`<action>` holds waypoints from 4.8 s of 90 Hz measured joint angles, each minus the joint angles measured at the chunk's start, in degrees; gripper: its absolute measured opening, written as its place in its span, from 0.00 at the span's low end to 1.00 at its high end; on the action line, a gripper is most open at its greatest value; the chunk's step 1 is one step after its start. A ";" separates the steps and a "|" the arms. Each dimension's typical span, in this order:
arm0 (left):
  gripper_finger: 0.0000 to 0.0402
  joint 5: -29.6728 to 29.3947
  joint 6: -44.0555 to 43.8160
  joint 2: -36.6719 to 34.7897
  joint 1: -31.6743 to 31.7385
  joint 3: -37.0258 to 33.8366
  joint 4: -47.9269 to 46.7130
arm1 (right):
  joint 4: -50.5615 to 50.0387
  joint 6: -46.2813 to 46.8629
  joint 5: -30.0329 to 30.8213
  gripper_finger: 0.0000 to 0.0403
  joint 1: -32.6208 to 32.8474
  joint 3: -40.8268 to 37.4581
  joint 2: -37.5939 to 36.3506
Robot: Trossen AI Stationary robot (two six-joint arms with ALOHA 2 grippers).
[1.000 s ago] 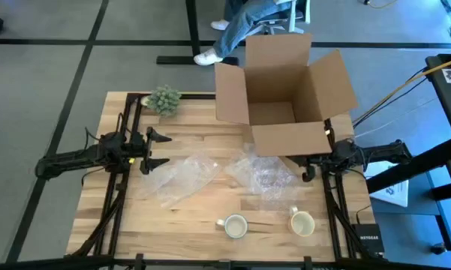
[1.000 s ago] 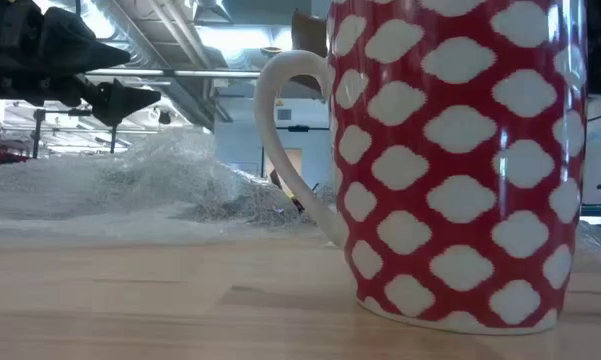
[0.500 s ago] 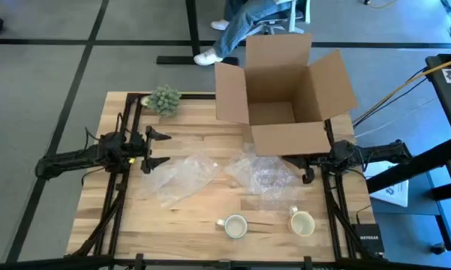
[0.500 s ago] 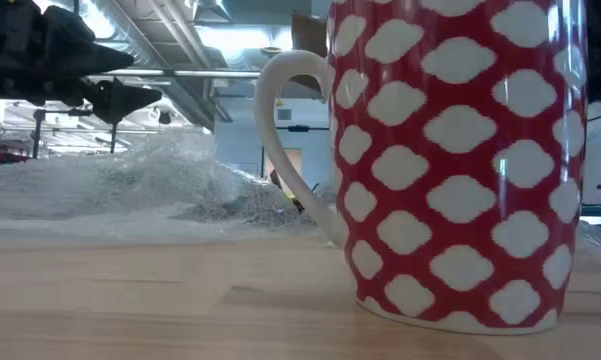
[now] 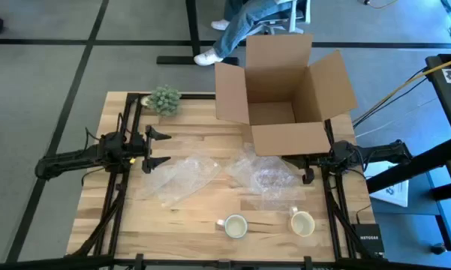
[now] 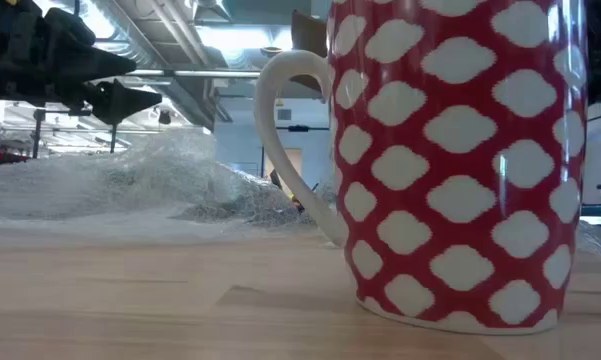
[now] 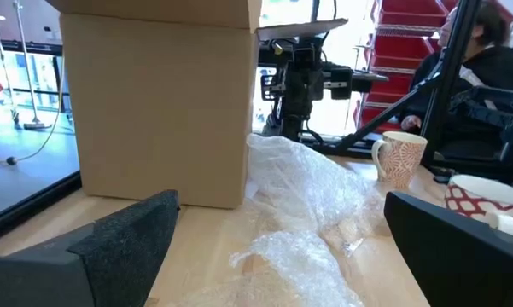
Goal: Wrap mug
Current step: Wrap the red patterned mug with the bubble wrap
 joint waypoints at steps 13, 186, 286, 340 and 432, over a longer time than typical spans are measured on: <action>1.00 0.01 0.00 0.00 0.00 0.01 -0.04 | -0.02 0.00 0.01 0.02 0.00 0.01 0.00; 1.00 5.53 -14.33 -0.09 -0.07 0.01 13.30 | 1.92 9.53 7.11 0.02 0.02 -0.08 0.00; 1.00 -10.11 -24.45 56.07 -13.73 56.19 -53.31 | 0.83 11.12 5.92 0.02 0.00 -0.01 0.00; 0.85 -17.17 -28.01 83.39 -18.43 54.17 -51.60 | -0.07 9.01 -0.02 0.02 0.00 0.01 0.01; 0.00 -16.73 -17.42 83.71 -28.07 62.68 -55.62 | 2.86 3.22 19.28 0.00 15.83 44.69 74.97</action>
